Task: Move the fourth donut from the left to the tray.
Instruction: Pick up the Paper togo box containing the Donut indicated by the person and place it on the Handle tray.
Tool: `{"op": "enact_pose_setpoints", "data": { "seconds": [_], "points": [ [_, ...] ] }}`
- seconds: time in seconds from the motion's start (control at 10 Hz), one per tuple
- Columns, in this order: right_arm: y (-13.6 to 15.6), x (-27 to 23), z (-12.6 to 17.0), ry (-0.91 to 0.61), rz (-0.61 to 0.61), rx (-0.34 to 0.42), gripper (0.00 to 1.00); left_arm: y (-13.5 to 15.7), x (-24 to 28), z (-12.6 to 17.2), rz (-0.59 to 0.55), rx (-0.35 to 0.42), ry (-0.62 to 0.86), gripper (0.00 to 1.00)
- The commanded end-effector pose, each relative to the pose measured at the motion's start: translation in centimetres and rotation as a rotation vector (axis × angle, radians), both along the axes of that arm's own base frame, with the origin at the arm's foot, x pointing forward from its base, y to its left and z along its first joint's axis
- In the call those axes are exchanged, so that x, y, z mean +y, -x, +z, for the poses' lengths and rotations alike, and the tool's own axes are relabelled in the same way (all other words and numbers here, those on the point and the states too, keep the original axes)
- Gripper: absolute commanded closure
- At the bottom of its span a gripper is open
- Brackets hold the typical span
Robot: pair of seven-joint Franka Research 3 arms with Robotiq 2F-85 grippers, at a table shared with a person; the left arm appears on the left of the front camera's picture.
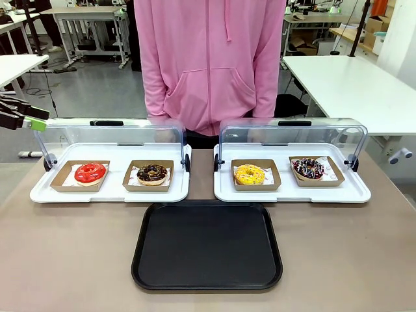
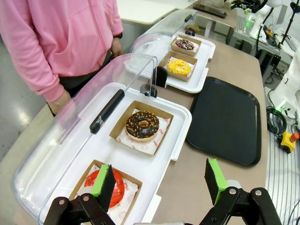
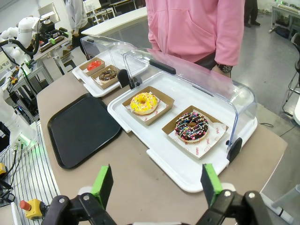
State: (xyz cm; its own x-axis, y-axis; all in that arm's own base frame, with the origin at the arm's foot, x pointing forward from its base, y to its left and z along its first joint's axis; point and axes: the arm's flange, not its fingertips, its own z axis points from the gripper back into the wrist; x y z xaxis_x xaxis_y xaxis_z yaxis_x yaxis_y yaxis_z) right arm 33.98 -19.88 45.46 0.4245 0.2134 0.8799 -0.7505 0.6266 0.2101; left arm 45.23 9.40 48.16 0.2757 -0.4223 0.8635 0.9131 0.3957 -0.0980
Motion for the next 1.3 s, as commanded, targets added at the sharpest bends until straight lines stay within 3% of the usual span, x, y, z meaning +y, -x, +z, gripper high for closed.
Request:
{"op": "enact_pose_setpoints", "data": {
  "seconds": [0.0,1.2],
  "points": [
    [-0.32,-0.03,-0.02,-0.007,0.0,-0.039,0.0,0.04,-0.13,0.1,-0.002,0.0,0.007,0.0],
    [-0.32,-0.03,-0.02,-0.007,0.0,-0.039,0.0,0.04,-0.13,0.1,-0.002,0.0,0.007,0.0]
  ]
}}
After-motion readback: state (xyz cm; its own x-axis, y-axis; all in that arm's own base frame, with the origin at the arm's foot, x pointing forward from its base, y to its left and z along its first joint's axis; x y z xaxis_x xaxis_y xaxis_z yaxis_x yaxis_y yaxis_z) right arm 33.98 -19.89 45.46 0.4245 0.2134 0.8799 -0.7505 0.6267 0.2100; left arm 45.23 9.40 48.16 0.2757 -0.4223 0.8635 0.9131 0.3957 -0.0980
